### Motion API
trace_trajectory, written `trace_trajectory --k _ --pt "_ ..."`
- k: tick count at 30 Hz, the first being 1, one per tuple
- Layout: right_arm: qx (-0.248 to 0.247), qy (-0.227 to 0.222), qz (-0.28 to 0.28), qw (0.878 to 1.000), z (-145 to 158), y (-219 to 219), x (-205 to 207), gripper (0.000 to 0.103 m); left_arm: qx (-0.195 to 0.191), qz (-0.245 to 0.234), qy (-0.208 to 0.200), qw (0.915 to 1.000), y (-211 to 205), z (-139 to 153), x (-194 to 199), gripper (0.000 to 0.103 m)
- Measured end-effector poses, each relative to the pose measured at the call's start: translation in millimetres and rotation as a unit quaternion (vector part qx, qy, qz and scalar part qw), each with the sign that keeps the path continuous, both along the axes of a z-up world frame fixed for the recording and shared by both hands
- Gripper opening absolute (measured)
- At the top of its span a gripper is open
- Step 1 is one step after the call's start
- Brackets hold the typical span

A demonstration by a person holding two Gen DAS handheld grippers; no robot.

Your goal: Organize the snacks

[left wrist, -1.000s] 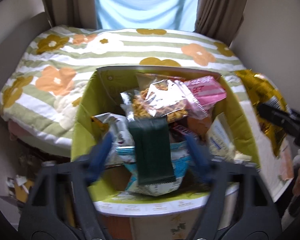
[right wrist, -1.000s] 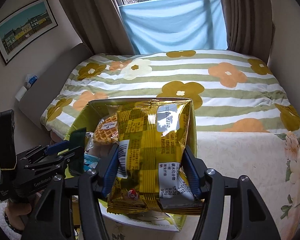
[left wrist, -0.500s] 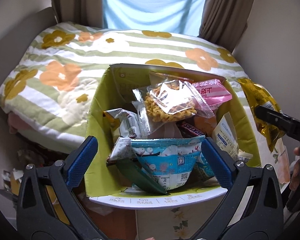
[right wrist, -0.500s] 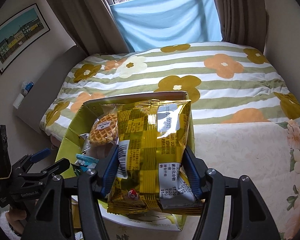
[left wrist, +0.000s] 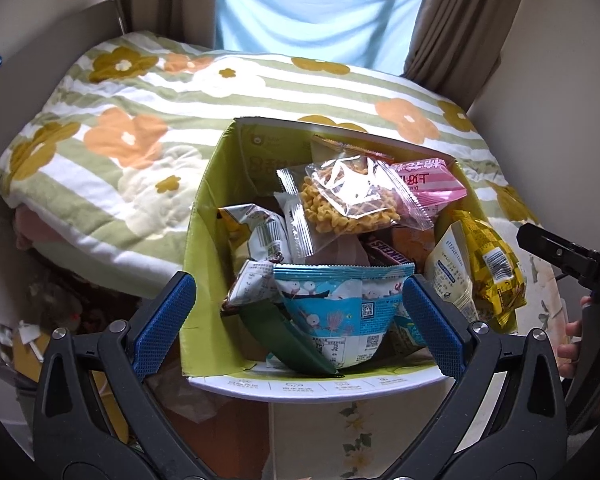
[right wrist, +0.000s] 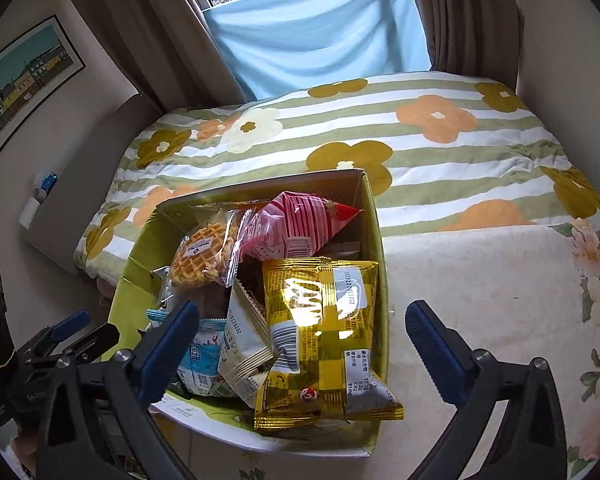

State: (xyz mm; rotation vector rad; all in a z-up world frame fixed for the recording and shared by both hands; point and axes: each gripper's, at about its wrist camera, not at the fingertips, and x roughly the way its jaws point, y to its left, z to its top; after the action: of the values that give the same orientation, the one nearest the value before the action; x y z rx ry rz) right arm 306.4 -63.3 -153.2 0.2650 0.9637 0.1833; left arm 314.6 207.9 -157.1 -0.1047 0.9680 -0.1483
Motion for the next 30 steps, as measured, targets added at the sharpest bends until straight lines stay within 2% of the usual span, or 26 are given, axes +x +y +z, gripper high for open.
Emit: trace_trajectory --k 8,14,22,30 --pt "-0.014 0.012 0.003 1.000 -3 6 -6 0.103 0.011 -0.016 0.001 0.9998 -9 0 2 0.102" --pt "-0.010 -0.011 0.003 1.000 12 2 -22 0.103 0.017 -0.019 -0.020 0.9995 -23 18 -12 0.102" --pt "-0.015 -0.066 0.014 0.998 51 -18 -62 0.103 0.038 -0.006 -0.077 0.9963 -50 63 -59 0.103" --pt "-0.061 -0.143 0.007 0.988 105 -64 -138 0.103 0.037 0.021 -0.153 0.9873 -92 115 -141 0.103"
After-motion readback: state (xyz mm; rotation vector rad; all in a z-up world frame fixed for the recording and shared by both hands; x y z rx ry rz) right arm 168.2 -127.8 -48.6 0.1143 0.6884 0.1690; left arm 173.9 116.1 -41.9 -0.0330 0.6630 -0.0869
